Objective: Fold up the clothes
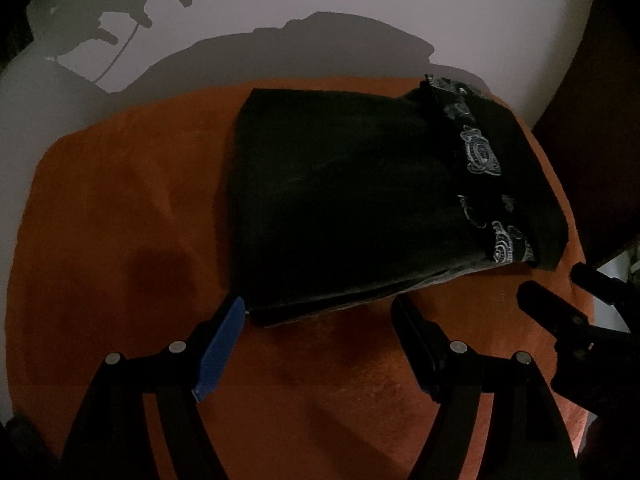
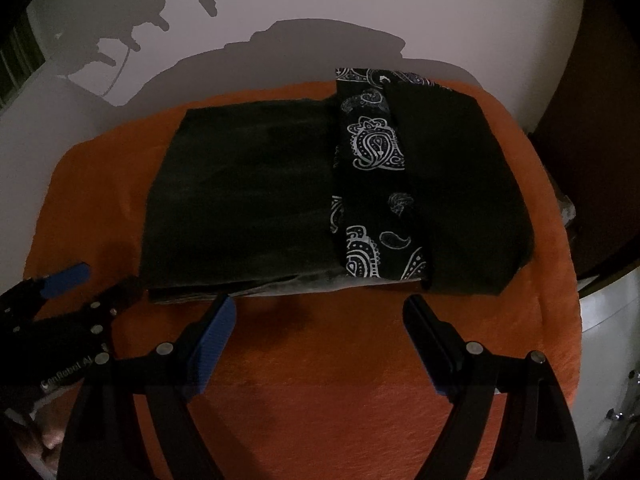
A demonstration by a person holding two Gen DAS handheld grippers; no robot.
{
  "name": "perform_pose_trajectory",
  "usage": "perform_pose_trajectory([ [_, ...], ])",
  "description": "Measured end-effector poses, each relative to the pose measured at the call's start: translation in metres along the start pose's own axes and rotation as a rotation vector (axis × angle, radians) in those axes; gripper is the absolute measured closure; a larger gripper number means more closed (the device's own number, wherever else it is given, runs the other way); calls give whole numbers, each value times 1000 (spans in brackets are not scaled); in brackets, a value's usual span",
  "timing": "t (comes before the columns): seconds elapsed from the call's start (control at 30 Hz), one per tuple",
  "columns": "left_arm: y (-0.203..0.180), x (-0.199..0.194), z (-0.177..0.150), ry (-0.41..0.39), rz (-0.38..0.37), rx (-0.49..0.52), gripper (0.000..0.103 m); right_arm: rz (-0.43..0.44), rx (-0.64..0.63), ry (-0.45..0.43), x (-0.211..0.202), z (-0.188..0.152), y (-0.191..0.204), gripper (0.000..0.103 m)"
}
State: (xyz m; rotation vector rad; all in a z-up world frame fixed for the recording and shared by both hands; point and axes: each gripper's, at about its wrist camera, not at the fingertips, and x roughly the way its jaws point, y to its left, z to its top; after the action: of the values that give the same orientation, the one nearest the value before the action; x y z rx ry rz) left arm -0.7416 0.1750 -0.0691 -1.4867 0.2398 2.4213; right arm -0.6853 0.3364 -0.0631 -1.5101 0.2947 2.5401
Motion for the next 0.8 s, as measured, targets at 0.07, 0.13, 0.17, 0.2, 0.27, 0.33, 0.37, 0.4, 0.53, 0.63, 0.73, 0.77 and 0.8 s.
perform_pose_trajectory([
  [0.07, -2, -2, -4, -6, 2, 6, 26, 1, -1, -6, -2, -1, 1, 18],
  [0.13, -2, -3, -7, -8, 1, 5, 26, 4, -2, -8, -2, -2, 2, 18],
  [0.17, -2, -2, -8, -7, -2, 1, 26, 4, -3, -7, -2, -3, 2, 18],
  [0.2, -1, -2, -8, -6, -6, -4, 26, 4, -6, -5, -2, -4, 3, 18],
  [0.27, 0, -3, -9, -2, -25, -21, 26, -4, -21, -3, -1, -5, 5, 18],
  [0.33, 1, -6, -10, -2, -43, -36, 26, -5, -31, -6, -3, -7, 6, 18],
  [0.37, 0, -8, -11, -7, -40, -32, 26, -5, -35, -8, -3, -7, 6, 18],
  [0.4, -1, -10, -11, -14, -29, -23, 26, -5, -40, -9, -4, -8, 6, 18],
  [0.53, -2, -12, -12, -18, -30, -22, 26, -1, -33, -14, -8, -9, 6, 18],
  [0.63, -2, -13, -14, -18, -36, -24, 26, -1, -28, -20, -11, -9, 6, 18],
  [0.73, -2, -13, -15, -22, -37, -23, 26, 3, -24, -20, -12, -11, 5, 18],
  [0.77, -2, -12, -16, -20, -39, -24, 26, 3, -24, -18, -11, -11, 5, 18],
  [0.8, -2, -11, -16, -19, -42, -26, 26, 1, -25, -16, -10, -12, 5, 18],
])
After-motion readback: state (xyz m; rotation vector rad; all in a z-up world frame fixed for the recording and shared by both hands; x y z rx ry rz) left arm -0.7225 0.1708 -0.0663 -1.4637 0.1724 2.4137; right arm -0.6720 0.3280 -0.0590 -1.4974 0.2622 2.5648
